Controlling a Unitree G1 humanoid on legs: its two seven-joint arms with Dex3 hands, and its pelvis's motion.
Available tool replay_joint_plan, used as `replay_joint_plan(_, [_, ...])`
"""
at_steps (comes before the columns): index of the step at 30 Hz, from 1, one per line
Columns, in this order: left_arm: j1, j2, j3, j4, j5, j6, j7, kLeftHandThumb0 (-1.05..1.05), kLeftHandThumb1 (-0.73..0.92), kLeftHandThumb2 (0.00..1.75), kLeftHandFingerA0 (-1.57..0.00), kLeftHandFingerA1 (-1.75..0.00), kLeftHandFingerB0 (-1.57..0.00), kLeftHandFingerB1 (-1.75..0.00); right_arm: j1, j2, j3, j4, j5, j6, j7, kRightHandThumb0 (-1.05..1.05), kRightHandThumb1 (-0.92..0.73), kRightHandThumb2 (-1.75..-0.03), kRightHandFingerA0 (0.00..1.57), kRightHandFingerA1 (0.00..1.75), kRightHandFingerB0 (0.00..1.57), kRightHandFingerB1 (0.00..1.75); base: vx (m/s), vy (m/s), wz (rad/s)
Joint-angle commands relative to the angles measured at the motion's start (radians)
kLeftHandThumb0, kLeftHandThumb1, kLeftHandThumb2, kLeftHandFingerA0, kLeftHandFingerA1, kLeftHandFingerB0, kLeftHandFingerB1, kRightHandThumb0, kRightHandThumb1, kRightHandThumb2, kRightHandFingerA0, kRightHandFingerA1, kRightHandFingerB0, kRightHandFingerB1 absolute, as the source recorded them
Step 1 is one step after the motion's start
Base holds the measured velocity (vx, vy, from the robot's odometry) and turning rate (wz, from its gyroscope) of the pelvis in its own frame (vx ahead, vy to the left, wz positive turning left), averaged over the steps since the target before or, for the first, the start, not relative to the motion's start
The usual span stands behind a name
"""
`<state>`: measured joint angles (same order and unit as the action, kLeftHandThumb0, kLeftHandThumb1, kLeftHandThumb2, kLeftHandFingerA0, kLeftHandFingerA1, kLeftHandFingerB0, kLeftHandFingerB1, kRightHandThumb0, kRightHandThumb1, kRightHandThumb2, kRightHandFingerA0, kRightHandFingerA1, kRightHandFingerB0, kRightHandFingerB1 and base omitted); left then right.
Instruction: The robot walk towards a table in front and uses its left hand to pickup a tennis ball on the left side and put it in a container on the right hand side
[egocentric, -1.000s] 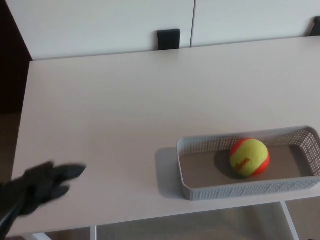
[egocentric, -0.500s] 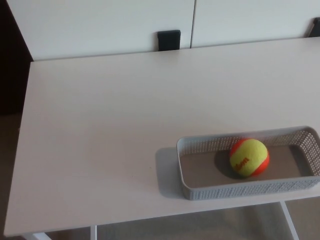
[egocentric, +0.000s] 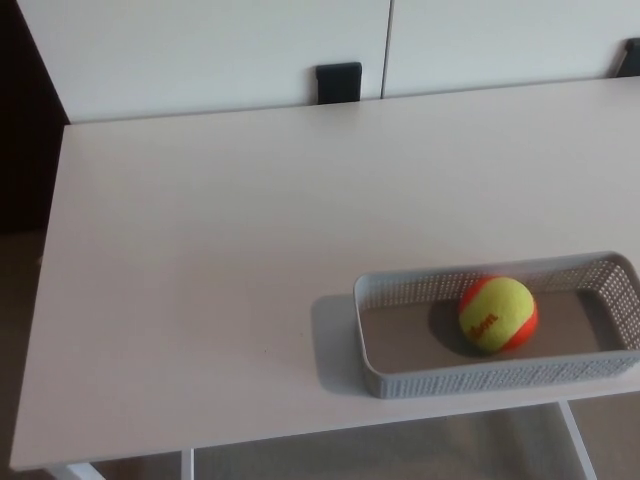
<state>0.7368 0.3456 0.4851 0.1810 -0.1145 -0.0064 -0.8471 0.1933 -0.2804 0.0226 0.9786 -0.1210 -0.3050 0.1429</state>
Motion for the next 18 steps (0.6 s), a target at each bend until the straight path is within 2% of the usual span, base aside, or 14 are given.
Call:
replay_joint_plan(1, [-0.258, 0.051, -0.035, 0.505, 0.1, -0.1, 0.274, -0.48, 0.58, 0.56, -0.26, -0.44, -0.25, -0.38, 0.003, -0.036, -0.007, 0.032, -0.014, -0.046, -0.033, -0.48, -0.62, -0.6, 0.74, 0.53, 0.55, 0.43, 0.0, 0.0, 0.0])
replay_joint_plan(2, [-0.274, 0.055, -0.028, 0.534, 0.078, -0.098, 0.254, -0.48, 0.58, 0.56, -0.26, -0.44, -0.25, -0.38, -0.004, -0.035, -0.006, 0.037, -0.016, -0.049, -0.038, -0.48, -0.62, -0.6, 0.74, 0.53, 0.55, 0.43, 0.0, 0.0, 0.0])
replay_joint_plan(3, [-0.29, 0.055, -0.025, 0.567, 0.067, -0.099, 0.25, -0.28, 0.41, 0.94, -0.12, -0.54, -0.12, -0.52, -0.008, -0.032, -0.012, 0.04, -0.009, -0.05, -0.037, -0.47, -0.61, -0.59, 0.74, 0.54, 0.55, 0.43, 0.0, 0.0, 0.0])
replay_joint_plan(5, [-0.298, 0.054, -0.03, 0.589, 0.064, -0.106, 0.246, -0.28, 0.44, 0.96, -0.12, -0.54, -0.11, -0.52, -0.004, -0.029, -0.022, 0.032, 0.005, -0.053, -0.029, -0.45, -0.61, -0.59, 0.7, 0.54, 0.54, 0.44, 0.0, 0.0, 0.0])
replay_joint_plan(7, [-0.306, 0.054, -0.033, 0.607, 0.062, -0.112, 0.249, -0.28, 0.44, 0.96, -0.12, -0.54, -0.11, -0.52, 0.0, -0.025, -0.031, 0.031, 0.016, -0.059, -0.028, -0.44, -0.61, -0.59, 0.7, 0.54, 0.53, 0.44, 0.0, 0.0, 0.0])
replay_joint_plan(8, [-0.309, 0.055, -0.034, 0.618, 0.058, -0.118, 0.248, -0.49, 0.54, 0.69, -0.22, -0.47, -0.22, -0.43, 0.003, -0.024, -0.036, 0.031, 0.022, -0.063, -0.027, -0.44, -0.6, -0.59, 0.68, 0.57, 0.5, 0.44, 0.0, 0.0, 0.0])
replay_joint_plan(12, [-0.327, 0.062, -0.025, 0.664, 0.027, -0.14, 0.235, -0.48, 0.53, 0.68, -0.23, -0.48, -0.22, -0.44, 0.009, -0.023, -0.04, 0.014, 0.018, -0.051, -0.032, -0.44, -0.61, -0.59, 0.66, 0.53, 0.47, 0.42, 0.0, 0.0, 0.0])
replay_joint_plan(13, [-0.331, 0.069, -0.034, 0.677, 0.036, -0.16, 0.246, -0.47, 0.56, 0.56, -0.27, -0.44, -0.25, -0.38, 0.009, -0.02, -0.047, 0.013, 0.023, -0.051, -0.026, -0.43, -0.61, -0.59, 0.66, 0.54, 0.46, 0.42, 0.0, 0.0, 0.0])
replay_joint_plan(16, [-0.336, 0.078, -0.049, 0.697, 0.035, -0.196, 0.25, -0.48, 0.57, 0.56, -0.26, -0.43, -0.24, -0.38, 0.003, -0.016, -0.054, 0.018, 0.023, -0.047, -0.027, -0.45, -0.6, -0.59, 0.67, 0.56, 0.47, 0.42, 0.0, 0.0, 0.0])
replay_joint_plan(17, [-0.339, 0.079, -0.049, 0.702, 0.024, -0.2, 0.24, -0.28, 0.42, 0.95, -0.12, -0.54, -0.11, -0.52, -0.007, -0.018, -0.052, 0.03, 0.018, -0.048, -0.028, -0.46, -0.6, -0.58, 0.67, 0.57, 0.45, 0.41, 0.0, 0.0, 0.0])
replay_joint_plan(18, [-0.341, 0.08, -0.05, 0.708, 0.018, -0.203, 0.236, -0.28, 0.42, 0.95, -0.12, -0.54, -0.11, -0.52, -0.011, -0.018, -0.051, 0.036, 0.016, -0.05, -0.028, -0.46, -0.6, -0.58, 0.67, 0.57, 0.45, 0.41, 0.0, 0.0, 0.0])
